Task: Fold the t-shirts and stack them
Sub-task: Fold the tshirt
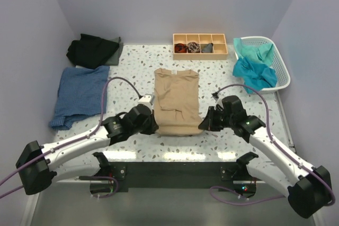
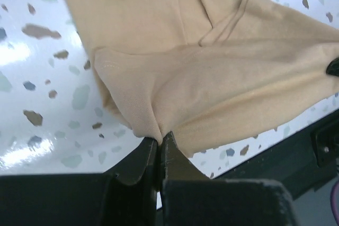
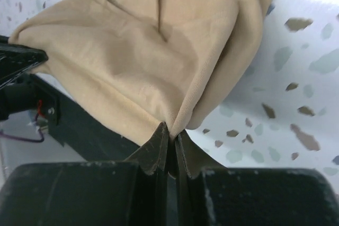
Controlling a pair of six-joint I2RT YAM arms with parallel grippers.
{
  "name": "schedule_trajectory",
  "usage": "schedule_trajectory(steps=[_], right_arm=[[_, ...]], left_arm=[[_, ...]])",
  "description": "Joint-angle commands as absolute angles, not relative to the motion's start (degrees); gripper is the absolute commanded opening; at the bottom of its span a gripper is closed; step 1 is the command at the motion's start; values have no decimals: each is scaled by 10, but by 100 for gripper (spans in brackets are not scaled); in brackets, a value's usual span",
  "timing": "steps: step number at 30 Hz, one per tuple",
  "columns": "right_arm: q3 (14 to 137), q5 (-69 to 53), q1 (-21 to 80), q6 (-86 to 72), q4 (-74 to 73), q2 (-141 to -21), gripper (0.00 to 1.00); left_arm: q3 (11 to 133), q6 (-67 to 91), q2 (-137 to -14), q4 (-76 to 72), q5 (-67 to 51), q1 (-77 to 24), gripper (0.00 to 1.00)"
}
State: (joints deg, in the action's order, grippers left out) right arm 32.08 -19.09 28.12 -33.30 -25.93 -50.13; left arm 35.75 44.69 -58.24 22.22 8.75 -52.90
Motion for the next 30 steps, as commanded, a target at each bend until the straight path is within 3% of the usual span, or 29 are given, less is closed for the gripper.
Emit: schedule_trajectory(steps=[1, 6, 14, 21, 29, 30], right_arm=[[402, -108, 279, -254, -261, -575, 3], [482, -58, 279, -220, -233, -668, 0], [636, -28, 276, -165, -219, -842, 0], [750, -55, 247, -147, -222, -962, 0], [847, -91, 202, -143, -222, -1070, 0], [856, -90, 199, -144, -221, -1082, 4]], left_arm=[[455, 387, -649, 221, 190, -527, 0], [523, 335, -725, 199, 218, -492, 0], [625, 259, -836, 135, 151, -383, 0], [727, 241, -982, 118, 87, -338, 0], [799, 238, -1070, 92, 29, -287, 0], [806, 235, -1087, 91, 27, -282, 0]])
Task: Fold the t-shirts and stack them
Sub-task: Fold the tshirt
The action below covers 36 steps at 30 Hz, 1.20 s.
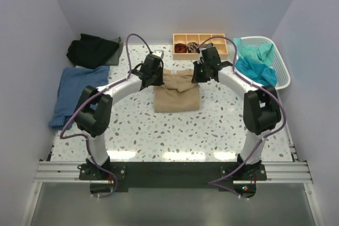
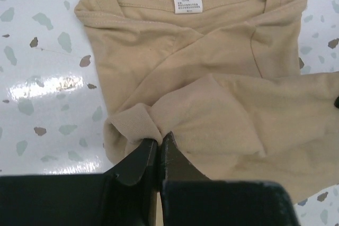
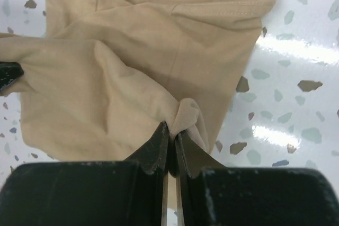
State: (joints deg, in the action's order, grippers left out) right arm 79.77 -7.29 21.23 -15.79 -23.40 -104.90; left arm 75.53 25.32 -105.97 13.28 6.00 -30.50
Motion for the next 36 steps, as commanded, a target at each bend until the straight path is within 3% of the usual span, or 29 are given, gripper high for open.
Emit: schedule_trajectory(steps=[1, 2, 3, 5, 6, 8, 9, 10, 15, 19, 27, 36], right_arm=[[862, -89, 194, -143, -217, -1100, 23], [875, -88, 188, -142, -209, -1109, 37], [881, -82, 185, -139, -201, -1116, 43], [894, -72, 175, -134, -177, -1127, 44], [897, -60, 171, -130, -169, -1128, 48], [920, -62, 163, -124, -175, -1126, 54], [922, -61, 163, -119, -175, -1121, 54], [925, -62, 162, -117, -177, -1115, 54], [892, -103, 164, -134, -186, -1057, 56], [863, -164, 174, -146, -207, -1040, 55], [802, -178, 220, -163, -227, -1014, 53], [813, -165, 221, -165, -216, -1070, 51]], left_arm=[[829, 233, -1097, 94, 20, -272, 1], [839, 230, -1106, 97, 16, -266, 9], [852, 225, -1121, 99, 14, -261, 21], [871, 222, -1128, 86, 25, -247, 41], [874, 218, -1127, 83, 27, -241, 68], [887, 214, -1121, 72, 28, -226, 82], [890, 205, -1112, 72, 27, -223, 96], [901, 200, -1107, 75, 36, -221, 100], [890, 191, -1072, 107, -1, -221, 100], [819, 193, -1043, 104, -111, -234, 100], [730, 215, -1018, 91, -158, -274, 100], [807, 220, -1097, 76, -164, -274, 100]])
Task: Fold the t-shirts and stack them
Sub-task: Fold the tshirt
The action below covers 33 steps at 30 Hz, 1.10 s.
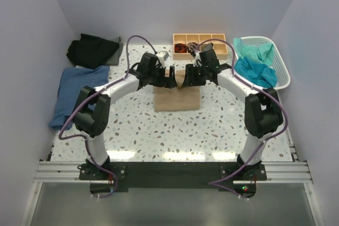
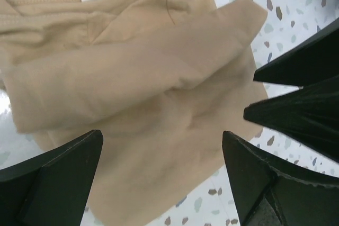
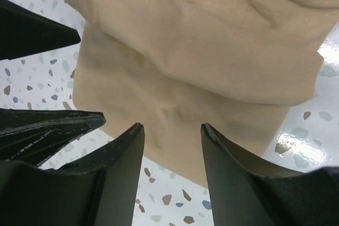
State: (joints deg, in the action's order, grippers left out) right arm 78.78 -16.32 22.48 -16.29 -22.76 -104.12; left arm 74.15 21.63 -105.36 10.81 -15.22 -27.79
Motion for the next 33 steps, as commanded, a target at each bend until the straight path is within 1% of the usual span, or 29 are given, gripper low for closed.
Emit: schedule_trajectory(steps=[1, 2, 6, 9, 14, 20, 21, 24, 26, 27, 28, 31, 33], right_arm=[[823, -155, 221, -165, -214, -1078, 51], [829, -153, 220, -166, -200, -1086, 50], [894, -145, 217, -158, -225, -1135, 50], [932, -135, 213, -156, -219, -1164, 50], [1031, -123, 201, -144, -245, -1231, 50], [1141, -120, 186, -135, -265, -1316, 50], [1152, -119, 184, -136, -267, -1324, 50], [1174, -127, 178, -138, -270, -1316, 50], [1161, -134, 179, -137, -270, -1296, 50], [1151, -134, 179, -137, -268, -1267, 50], [1124, -136, 179, -136, -267, -1253, 50], [1063, -141, 178, -133, -265, -1195, 50], [1022, -158, 179, -133, -270, -1163, 50]], left_arm=[[820, 219, -1107, 75, -165, -272, 100], [832, 218, -1131, 77, -166, -272, 100], [898, 212, -1180, 88, -173, -266, 100], [925, 210, -1209, 91, -177, -256, 100], [951, 208, -1242, 76, -172, -232, 100], [1078, 176, -1306, 88, -163, -203, 100], [1112, 171, -1311, 92, -158, -200, 100], [1151, 152, -1307, 108, -149, -199, 100], [1135, 145, -1272, 115, -148, -199, 100], [1122, 142, -1257, 117, -157, -199, 100], [1105, 142, -1242, 116, -163, -199, 100], [1029, 156, -1170, 112, -203, -201, 100], [961, 157, -1144, 109, -205, -211, 100]])
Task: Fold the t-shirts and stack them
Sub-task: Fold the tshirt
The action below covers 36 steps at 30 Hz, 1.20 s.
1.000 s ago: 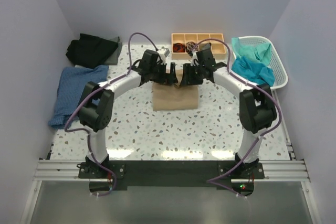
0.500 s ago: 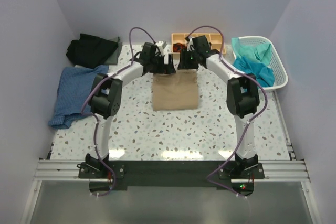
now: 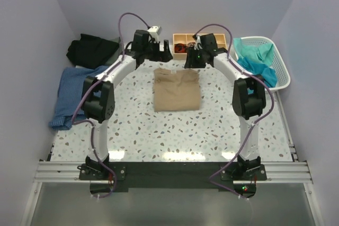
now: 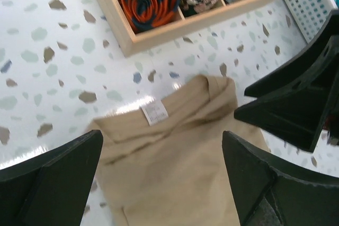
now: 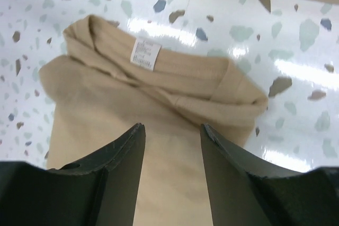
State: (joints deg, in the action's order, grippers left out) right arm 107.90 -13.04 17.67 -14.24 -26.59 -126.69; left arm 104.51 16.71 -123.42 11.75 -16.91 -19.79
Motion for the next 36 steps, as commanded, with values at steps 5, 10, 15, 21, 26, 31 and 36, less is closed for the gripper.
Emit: schedule_trajectory(steps=[5, 10, 15, 21, 26, 31, 36], right_arm=[[927, -181, 180, -145, -249, -1111, 50], [879, -192, 183, -151, -240, -1110, 50], [892, -189, 183, -159, -219, -1144, 49], [983, -165, 180, -142, -243, -1217, 50], [1054, -152, 178, -136, -264, -1275, 50], [1109, -130, 174, -134, -281, -1320, 50], [1123, -106, 160, -125, -280, -1344, 50]], left_arm=[[827, 170, -1087, 91, -221, -232, 100], [781, 197, -1099, 59, -232, -251, 100], [825, 195, -1146, 57, -214, -251, 100], [935, 171, -1218, 91, -187, -243, 100], [1004, 169, -1271, 101, -184, -227, 100], [1048, 159, -1312, 122, -177, -214, 100], [1049, 149, -1342, 136, -164, -200, 100]])
